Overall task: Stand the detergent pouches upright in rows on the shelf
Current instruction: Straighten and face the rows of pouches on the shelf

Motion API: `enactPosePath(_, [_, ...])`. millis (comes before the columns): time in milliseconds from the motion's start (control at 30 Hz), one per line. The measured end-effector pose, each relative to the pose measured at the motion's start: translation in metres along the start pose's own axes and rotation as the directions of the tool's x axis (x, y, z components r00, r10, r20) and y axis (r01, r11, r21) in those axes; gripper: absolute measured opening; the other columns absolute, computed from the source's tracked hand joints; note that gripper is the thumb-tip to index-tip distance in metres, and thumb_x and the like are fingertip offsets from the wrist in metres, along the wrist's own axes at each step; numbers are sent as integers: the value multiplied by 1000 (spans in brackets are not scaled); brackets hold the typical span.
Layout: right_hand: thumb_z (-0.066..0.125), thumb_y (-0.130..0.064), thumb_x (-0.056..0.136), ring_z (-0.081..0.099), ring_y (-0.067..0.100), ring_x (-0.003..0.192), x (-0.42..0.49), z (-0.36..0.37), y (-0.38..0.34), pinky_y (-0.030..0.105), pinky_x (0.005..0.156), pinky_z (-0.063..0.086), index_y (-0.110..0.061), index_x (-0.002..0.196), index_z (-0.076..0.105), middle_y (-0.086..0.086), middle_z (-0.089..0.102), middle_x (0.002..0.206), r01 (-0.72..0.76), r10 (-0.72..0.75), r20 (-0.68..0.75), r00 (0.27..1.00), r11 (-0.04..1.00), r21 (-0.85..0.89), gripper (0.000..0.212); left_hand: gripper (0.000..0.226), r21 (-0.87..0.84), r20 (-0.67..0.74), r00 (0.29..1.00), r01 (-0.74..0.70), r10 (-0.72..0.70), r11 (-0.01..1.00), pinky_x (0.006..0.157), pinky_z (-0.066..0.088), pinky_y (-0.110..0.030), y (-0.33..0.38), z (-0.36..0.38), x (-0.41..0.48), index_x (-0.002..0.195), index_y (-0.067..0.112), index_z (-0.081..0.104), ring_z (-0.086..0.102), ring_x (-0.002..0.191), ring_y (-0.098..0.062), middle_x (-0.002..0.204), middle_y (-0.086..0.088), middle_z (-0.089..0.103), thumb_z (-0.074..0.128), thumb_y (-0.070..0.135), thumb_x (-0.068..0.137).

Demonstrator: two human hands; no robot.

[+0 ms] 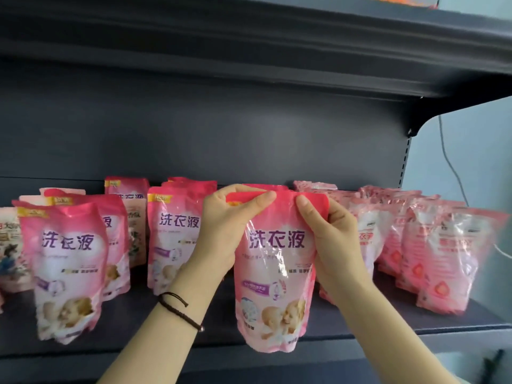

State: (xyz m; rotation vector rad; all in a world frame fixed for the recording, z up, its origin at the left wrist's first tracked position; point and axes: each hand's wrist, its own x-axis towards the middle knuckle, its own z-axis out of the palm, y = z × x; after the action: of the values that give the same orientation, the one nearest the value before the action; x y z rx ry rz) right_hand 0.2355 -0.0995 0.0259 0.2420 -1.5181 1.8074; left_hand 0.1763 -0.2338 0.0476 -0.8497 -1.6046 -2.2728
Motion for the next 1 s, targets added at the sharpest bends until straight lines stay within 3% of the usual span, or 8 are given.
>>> enactPosePath(167, [70, -30, 84, 56, 23, 67, 9, -21, 12, 41, 64, 51, 2, 77, 61, 13, 60, 72, 31, -31, -1, 1000, 998, -46, 34, 20, 165, -95, 989, -99, 116, 981, 66, 52, -17, -18, 22, -10, 76, 28, 72, 68, 76, -3, 80, 10, 73, 81, 37, 61])
enactPosePath(300, [69, -30, 84, 53, 9, 57, 10, -29, 24, 23, 52, 48, -15, 65, 61, -3, 55, 61, 27, -26, 2, 1000, 999, -26, 26, 49, 298, -240, 933, -191, 267, 935, 86, 49, -26, -46, 15, -51, 116, 42, 52, 60, 104, -5, 110, 18, 63, 79, 39, 74])
enactPosePath(433, [67, -28, 86, 51, 7, 55, 17, -30, 33, 21, 50, 47, -22, 61, 61, -7, 54, 59, 20, -20, 2, 1000, 1000, -8, 26, 84, 382, -201, 962, -99, 187, 919, 89, 47, -29, -88, 15, -110, 124, 62, 30, 52, 116, -3, 130, 16, 50, 82, 51, 59])
enactPosePath(533, [67, -25, 88, 50, 3, 54, 20, -25, 37, 19, 51, 45, -25, 60, 63, -12, 55, 57, 53, -52, 15, 999, 998, -26, 27, 94, 331, -146, 983, -54, 107, 942, 90, 52, -27, -108, 22, -128, 130, 48, 33, 55, 117, -3, 132, 6, 51, 86, 49, 53])
enactPosePath(700, [67, -32, 86, 53, 7, 57, 21, -27, 44, 23, 53, 47, -24, 66, 65, -10, 58, 60, 68, -67, 25, 997, 997, -30, 21, 104, 364, -119, 989, -42, 91, 931, 99, 49, -35, -122, 23, -131, 137, 29, 29, 51, 124, -12, 136, -2, 44, 92, 22, 54])
enactPosePath(800, [66, -33, 87, 53, 5, 57, 21, -26, 45, 21, 52, 48, -24, 68, 65, -11, 59, 61, 112, -108, 63, 992, 992, -67, 21, 107, 320, -93, 993, -40, 73, 947, 100, 46, -27, -126, 22, -126, 137, 29, 22, 45, 128, -14, 138, -5, 36, 88, 5, 57])
enactPosePath(900, [66, -29, 89, 52, 3, 56, 27, -25, 46, 19, 52, 46, -24, 67, 64, -13, 58, 60, 151, -143, 83, 986, 983, -101, 22, 101, 275, -102, 993, -26, 56, 961, 93, 44, -13, -130, 27, -113, 133, 30, 23, 43, 126, -2, 140, -4, 33, 71, -24, 63])
enactPosePath(1000, [66, -29, 89, 52, 4, 60, 34, -29, 50, 22, 55, 47, -23, 68, 65, -12, 58, 62, 132, -125, 65, 990, 982, -135, 22, 97, 276, -88, 996, -11, 36, 961, 100, 43, -21, -134, 29, -101, 134, 28, 21, 40, 131, -13, 141, -6, 32, 66, -26, 66])
